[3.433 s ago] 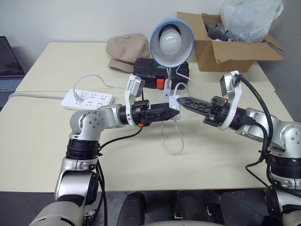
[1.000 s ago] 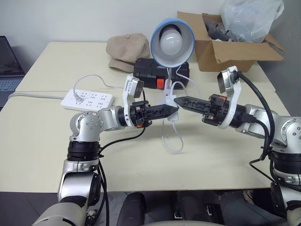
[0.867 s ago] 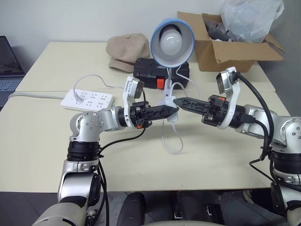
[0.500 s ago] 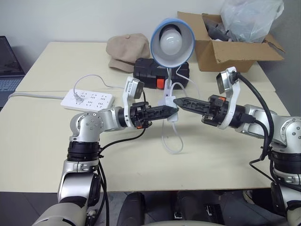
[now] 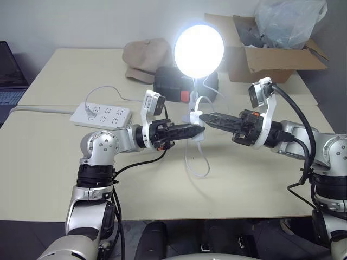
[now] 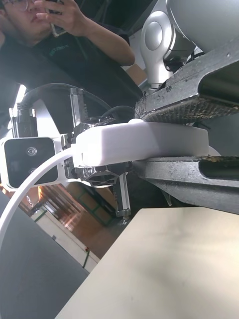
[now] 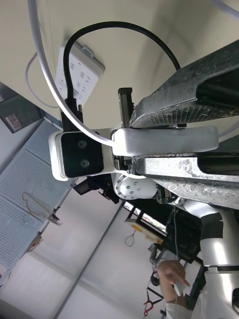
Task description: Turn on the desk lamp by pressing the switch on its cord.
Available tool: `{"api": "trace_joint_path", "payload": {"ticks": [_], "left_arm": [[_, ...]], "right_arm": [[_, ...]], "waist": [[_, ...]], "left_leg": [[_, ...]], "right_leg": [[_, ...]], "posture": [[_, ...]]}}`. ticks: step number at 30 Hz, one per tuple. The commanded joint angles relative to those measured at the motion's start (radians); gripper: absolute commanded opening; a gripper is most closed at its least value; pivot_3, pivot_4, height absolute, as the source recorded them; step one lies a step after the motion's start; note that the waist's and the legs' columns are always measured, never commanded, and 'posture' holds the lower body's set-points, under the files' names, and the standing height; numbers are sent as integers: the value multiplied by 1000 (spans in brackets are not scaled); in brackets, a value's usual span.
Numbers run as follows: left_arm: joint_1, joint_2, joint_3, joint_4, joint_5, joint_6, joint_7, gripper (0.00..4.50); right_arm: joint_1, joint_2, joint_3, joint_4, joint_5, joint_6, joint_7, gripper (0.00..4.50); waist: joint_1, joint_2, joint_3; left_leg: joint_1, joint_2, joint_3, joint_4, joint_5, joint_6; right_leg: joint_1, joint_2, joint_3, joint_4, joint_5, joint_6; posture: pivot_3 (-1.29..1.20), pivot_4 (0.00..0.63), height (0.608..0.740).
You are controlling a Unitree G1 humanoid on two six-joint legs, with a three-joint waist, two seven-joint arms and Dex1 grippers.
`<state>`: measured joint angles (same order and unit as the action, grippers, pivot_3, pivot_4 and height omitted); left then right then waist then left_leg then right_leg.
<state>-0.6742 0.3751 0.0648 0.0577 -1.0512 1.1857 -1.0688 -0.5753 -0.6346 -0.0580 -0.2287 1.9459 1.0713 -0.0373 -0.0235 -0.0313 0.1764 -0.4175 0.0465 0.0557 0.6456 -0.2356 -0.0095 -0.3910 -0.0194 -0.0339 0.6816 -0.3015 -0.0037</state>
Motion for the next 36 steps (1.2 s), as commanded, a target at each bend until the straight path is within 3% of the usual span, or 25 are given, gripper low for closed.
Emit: {"api": "trace_joint_path", "payload": {"ticks": [1, 3, 5, 6, 15, 19, 26, 31, 36], "left_arm": [[6, 7, -12, -44, -16, 1, -30, 532], [2, 10, -7, -35, -27, 21, -25, 532], [-1, 10, -4, -29, -35, 36, -21, 1232], [-2, 11, -4, -28, -35, 38, -22, 1255], [9, 16, -5, -49, -33, 55, -25, 2905], [39, 62, -27, -107, 11, 10, -49, 3609], [123, 210, -150, -257, 357, -397, -73, 3612], [162, 270, -104, -328, 376, -462, -80, 3612], [201, 308, -77, -396, 330, -434, -69, 3612]], "right_arm": [[-25, -7, -25, -18, 26, -8, 19, 388], [-27, -7, -25, -15, 26, -6, 19, 388], [-26, -8, -25, -15, 26, -5, 20, 388], [-26, -8, -25, -14, 26, -4, 20, 388], [-25, -14, -22, -8, 26, -5, 15, 388], [-26, -38, -24, 23, 9, -7, 13, 388], [-27, -72, -7, 103, -181, 14, 90, 388], [-49, -44, 42, 205, -447, -18, 163, 388], [-91, -1, 56, 320, -606, -5, 243, 388]], "waist": [[0, 0, 0], [0, 0, 0], [0, 0, 0], [0, 0, 0], [0, 0, 0], [0, 0, 0], [2, 0, 0], [2, 0, 0], [1, 0, 0]], "left_leg": [[0, 0, 0, 0, 0, 0], [0, 0, 0, 0, 0, 0], [0, 0, 0, 0, 0, 0], [0, 0, 0, 0, 0, 0], [0, 0, 0, 0, 0, 0], [0, 0, 0, 0, 0, 0], [0, 0, 0, 0, 0, 0], [0, 0, 1, 0, 0, 0], [0, 0, 1, -1, 0, 0]], "right_leg": [[0, 0, 0, 0, 0, 0], [0, 0, 0, 0, 0, 0], [0, 0, 0, 0, 0, 0], [0, 0, 0, 0, 0, 0], [0, 0, 0, 0, 0, 0], [0, 0, 0, 0, 0, 0], [0, 0, 0, 0, 0, -1], [0, 0, 1, -1, 0, -1], [0, 0, 0, -1, 0, -1]], "posture": [[0, 150, 740], [0, 150, 740], [0, 150, 740], [0, 150, 740], [0, 150, 740], [0, 150, 740], [0, 150, 740], [0, 150, 740], [0, 150, 740]]}}
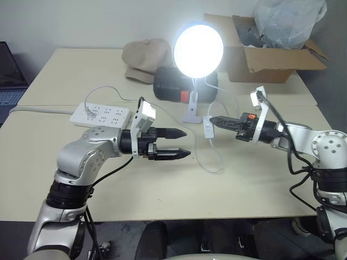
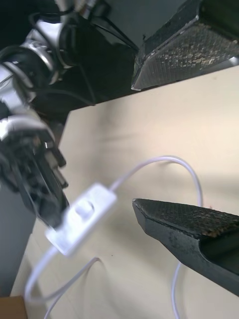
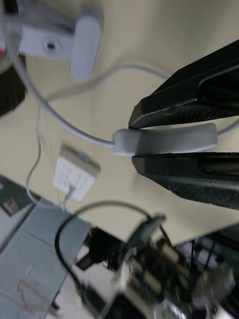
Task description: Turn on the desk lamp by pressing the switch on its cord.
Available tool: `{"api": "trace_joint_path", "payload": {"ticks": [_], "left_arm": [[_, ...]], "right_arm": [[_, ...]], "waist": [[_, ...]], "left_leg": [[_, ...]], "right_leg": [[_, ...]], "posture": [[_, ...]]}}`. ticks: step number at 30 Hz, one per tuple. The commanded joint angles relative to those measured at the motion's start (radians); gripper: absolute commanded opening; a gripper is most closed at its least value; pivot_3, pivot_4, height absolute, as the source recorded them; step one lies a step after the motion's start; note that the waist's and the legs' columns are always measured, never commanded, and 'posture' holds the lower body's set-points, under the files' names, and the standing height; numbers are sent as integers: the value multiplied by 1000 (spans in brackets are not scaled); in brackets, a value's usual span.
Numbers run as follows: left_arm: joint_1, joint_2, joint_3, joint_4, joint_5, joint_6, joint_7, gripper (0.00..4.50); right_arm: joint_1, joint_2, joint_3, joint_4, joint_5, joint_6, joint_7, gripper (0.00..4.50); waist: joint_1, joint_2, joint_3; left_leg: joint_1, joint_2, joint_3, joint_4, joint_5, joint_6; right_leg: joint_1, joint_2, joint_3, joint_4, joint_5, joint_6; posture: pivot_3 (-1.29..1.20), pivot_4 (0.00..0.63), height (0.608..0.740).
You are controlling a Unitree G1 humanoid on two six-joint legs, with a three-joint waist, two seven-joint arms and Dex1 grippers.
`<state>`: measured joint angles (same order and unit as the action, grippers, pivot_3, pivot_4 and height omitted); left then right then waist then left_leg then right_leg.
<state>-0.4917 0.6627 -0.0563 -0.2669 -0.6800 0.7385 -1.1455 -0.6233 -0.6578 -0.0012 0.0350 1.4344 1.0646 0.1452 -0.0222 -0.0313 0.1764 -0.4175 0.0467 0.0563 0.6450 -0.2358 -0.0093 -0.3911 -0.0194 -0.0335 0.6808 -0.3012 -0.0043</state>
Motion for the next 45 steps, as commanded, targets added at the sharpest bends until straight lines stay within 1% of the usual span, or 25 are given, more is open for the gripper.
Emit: {"api": "trace_joint_path", "payload": {"ticks": [1, 5, 9, 10, 11, 18, 19, 21, 22, 23, 24, 26, 27, 29, 31, 33, 34, 37, 40, 42, 45], "left_arm": [[25, 21, 51, -77, -45, 16, 19, 3612], [47, 31, 58, -94, -52, 25, 38, 3612], [63, 40, 56, -105, -53, 24, 43, 3612], [63, 41, 56, -104, -53, 24, 43, 3612], [64, 43, 56, -104, -54, 23, 44, 3612], [67, 51, 55, -86, -64, 35, 40, 3612], [70, 54, 52, -90, -65, 34, 35, 3612], [75, 57, 51, -94, -68, 37, 33, 3612], [74, 57, 51, -90, -69, 37, 32, 3612], [73, 55, 52, -87, -69, 35, 34, 3612], [73, 54, 54, -83, -66, 29, 36, 3612], [73, 48, 57, -75, -51, 8, 44, 3612], [72, 43, 59, -68, -34, -13, 53, 3612], [60, 24, 68, -42, 5, -63, 88, 3612], [30, 12, 76, 17, 81, -145, 136, 3612], [7, 20, 72, 76, 168, -234, 165, 3612], [-14, 31, 90, 116, 192, -248, 189, 3612], [-25, 66, 136, 152, 228, -261, 225, 3612], [26, 114, 156, 140, 329, -343, 281, 3612], [48, 136, 172, 146, 328, -355, 261, 3612], [88, 174, 178, 149, 308, -390, 172, 3612]], "right_arm": [[-52, 34, 9, 83, -134, 5, 74, 388], [-65, 76, 26, 145, -250, 5, 138, 388], [-72, 103, 21, 181, -359, 5, 157, 388], [-74, 111, 13, 186, -376, 6, 161, 388], [-75, 115, 6, 188, -392, 8, 166, 738], [-69, 136, -51, 166, -453, 39, 185, 738], [-67, 140, -62, 160, -461, 41, 179, 1095], [-63, 145, -79, 147, -473, 50, 174, 1320], [-60, 146, -89, 136, -478, 56, 174, 1664], [-55, 146, -96, 120, -481, 60, 176, 1716], [-48, 146, -108, 101, -480, 68, 175, 1996], [-35, 139, -116, 64, -490, 75, 182, 2377], [-22, 123, -106, 32, -503, 67, 203, 2668], [2, 86, -78, -31, -546, 43, 243, 3029], [36, 30, -45, -114, -598, -1, 299, 3454], [68, -19, -26, -187, -628, -39, 364, 3824], [107, -76, -15, -251, -670, -105, 425, 4045], [204, -176, -21, -365, -771, -290, 561, 4045], [301, -263, -65, -408, -840, -462, 695, 4045], [349, -319, -95, -411, -850, -507, 776, 4045], [398, -379, -141, -412, -846, -537, 863, 4045]], "waist": [[0, 0, 0], [-1, 0, 0], [-1, 0, 0], [0, 0, 0], [0, 0, 0], [-1, 0, 0], [-1, 0, 0], [-1, 0, 0], [-1, 0, 0], [-1, 0, 0], [-1, 0, 0], [-1, 0, 0], [-1, 0, 0], [0, 0, 0], [5, 0, 0], [11, 0, 0], [12, 0, 0], [19, 1, 1], [17, 1, 1], [17, 1, 1], [20, 1, 1]], "left_leg": [[0, 0, 0, 0, 0, 0], [0, 0, 0, 0, 0, 0], [0, 0, 0, 0, 0, 0], [0, 0, 0, 0, 0, 0], [0, 0, 0, 0, 0, 0], [0, 0, 0, 0, 0, 0], [0, 0, 0, 0, 0, 0], [0, 0, 0, 0, 0, 0], [0, 0, 0, 0, 0, 0], [0, 0, 0, 0, 0, 0], [0, 0, 0, 0, 0, 0], [0, 0, 0, 0, 0, 0], [0, 0, 0, 0, 0, 0], [0, 0, 0, 0, 0, 0], [0, -1, 0, 0, 0, 0], [0, 0, -1, 0, 0, 0], [0, 0, -1, 0, 0, 0], [0, 0, -1, 0, 0, 0], [0, 0, 0, 0, 0, 0], [0, 0, 1, 0, 0, 0], [1, 0, 0, 0, 0, 0]], "right_leg": [[0, 0, 0, 0, 0, 0], [0, 0, 0, 0, 0, 0], [0, 0, 0, 0, 1, -2], [0, 0, 0, 0, 1, -2], [0, 0, 0, 0, 1, -2], [0, 0, 0, 0, 1, -3], [0, 0, 0, 0, 1, -3], [0, 0, 0, 0, 1, -3], [0, 0, 0, 0, 1, -3], [0, 0, 0, 0, 1, -3], [0, 0, 0, 1, 2, -3], [0, 0, 0, 1, 1, -3], [0, 0, 0, 1, 1, -3], [0, 0, 0, 0, 1, -3], [0, 0, 0, 0, 1, -3], [0, 0, -1, 0, 1, -1], [0, 0, -1, 0, 0, 0], [-1, 0, -1, 0, -1, 1], [-1, 1, 0, -1, -1, 1], [-1, 0, 1, -1, -1, 1], [1, -1, -1, -1, 0, 0]], "posture": [[0, 150, 740], [0, 150, 740], [0, 150, 740], [0, 150, 740], [0, 150, 740], [0, 150, 740], [0, 150, 740], [0, 150, 740], [0, 150, 740], [0, 150, 740], [0, 150, 740], [0, 150, 740], [0, 150, 740], [0, 150, 740], [0, 150, 740], [0, 150, 740], [0, 150, 740], [0, 150, 740], [0, 150, 740], [0, 150, 740], [0, 150, 740]]}}
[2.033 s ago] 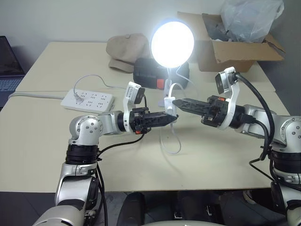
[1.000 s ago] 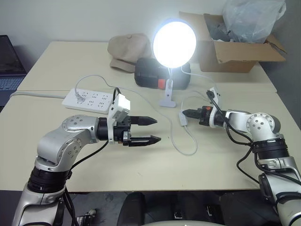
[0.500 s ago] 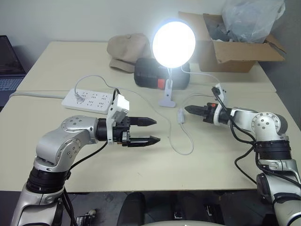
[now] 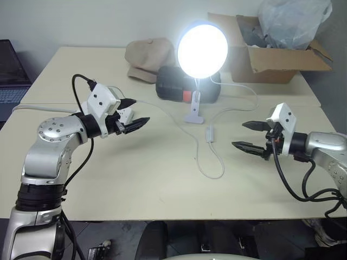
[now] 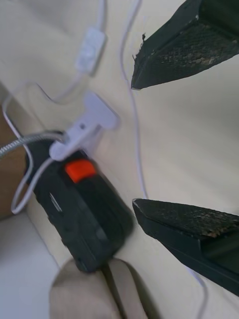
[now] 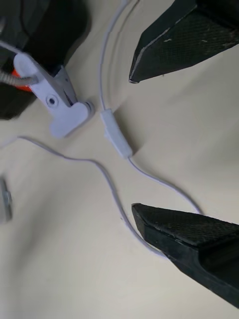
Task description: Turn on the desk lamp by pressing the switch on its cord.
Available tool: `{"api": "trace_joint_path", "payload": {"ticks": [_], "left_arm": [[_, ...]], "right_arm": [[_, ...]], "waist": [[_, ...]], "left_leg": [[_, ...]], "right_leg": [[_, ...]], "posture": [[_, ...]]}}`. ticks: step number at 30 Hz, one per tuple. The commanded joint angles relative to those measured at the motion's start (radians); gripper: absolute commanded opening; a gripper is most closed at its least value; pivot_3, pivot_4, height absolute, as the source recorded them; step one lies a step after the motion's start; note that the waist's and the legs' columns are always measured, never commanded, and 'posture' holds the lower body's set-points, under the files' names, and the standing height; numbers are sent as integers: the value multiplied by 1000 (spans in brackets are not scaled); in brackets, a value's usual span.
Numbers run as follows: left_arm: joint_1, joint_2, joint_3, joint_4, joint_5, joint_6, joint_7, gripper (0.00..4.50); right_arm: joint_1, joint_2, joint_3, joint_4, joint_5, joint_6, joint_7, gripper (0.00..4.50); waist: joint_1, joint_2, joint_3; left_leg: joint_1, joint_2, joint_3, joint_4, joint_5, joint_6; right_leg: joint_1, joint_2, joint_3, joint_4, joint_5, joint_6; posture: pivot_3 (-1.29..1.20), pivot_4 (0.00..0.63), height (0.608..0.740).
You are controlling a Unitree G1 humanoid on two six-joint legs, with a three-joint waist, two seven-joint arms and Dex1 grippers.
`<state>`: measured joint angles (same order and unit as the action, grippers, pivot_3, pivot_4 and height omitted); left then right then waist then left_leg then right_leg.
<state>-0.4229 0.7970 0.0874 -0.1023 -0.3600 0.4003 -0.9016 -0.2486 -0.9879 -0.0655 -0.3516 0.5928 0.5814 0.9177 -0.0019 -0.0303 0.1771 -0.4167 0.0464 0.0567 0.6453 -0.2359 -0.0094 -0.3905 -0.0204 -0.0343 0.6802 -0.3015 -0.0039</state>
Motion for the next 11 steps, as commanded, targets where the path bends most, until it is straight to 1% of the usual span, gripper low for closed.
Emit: {"api": "trace_joint_path", "payload": {"ticks": [1, 3, 5, 7, 11], "left_arm": [[30, 58, 34, -19, -25, -33, -97, 3612], [44, 87, 33, -30, -49, 13, -134, 3612], [68, 124, 47, -73, -131, 122, -188, 3612], [85, 146, 60, -106, -189, 193, -214, 3612], [124, 171, 85, -164, -272, 270, -254, 3612]], "right_arm": [[35, -63, -85, -26, -12, -67, 109, 4045], [58, -84, -101, -25, -19, -84, 145, 4045], [84, -106, -141, -26, 5, -72, 187, 4045], [97, -117, -172, -21, 16, -69, 213, 4045], [101, -128, -211, -4, 15, -69, 238, 4045]], "waist": [[0, 0, 0], [0, 0, 0], [0, 0, 0], [-1, 0, 0], [-1, 0, 0]], "left_leg": [[0, 0, 0, 0, 0, 0], [1, 0, -1, 0, 0, 0], [1, 0, -1, 0, 0, 0], [2, 1, -1, 0, 0, 0], [2, 1, -1, 1, 0, 0]], "right_leg": [[0, 0, 0, 0, 0, 0], [1, 0, -1, 0, 0, 1], [1, 0, -1, 1, -1, 2], [1, 0, -1, 1, -1, 2], [2, 0, -1, 1, -1, 2]], "posture": [[0, 150, 740], [0, 150, 740], [0, 150, 740], [0, 150, 740], [0, 150, 740]]}}
